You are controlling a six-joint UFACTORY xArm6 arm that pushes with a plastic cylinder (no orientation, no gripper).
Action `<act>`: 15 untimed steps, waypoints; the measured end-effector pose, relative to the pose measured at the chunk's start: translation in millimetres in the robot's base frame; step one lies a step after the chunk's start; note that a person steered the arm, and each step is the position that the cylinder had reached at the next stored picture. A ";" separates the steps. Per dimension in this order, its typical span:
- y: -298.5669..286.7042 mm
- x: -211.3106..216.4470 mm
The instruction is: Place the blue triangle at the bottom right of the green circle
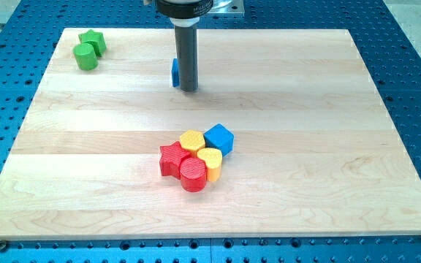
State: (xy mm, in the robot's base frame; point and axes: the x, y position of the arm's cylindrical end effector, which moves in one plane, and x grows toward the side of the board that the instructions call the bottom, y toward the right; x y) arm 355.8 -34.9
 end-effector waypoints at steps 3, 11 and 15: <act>8.8 -91.3; -75.9 -60.9; -50.7 -26.0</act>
State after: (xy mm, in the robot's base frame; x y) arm 329.9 -85.6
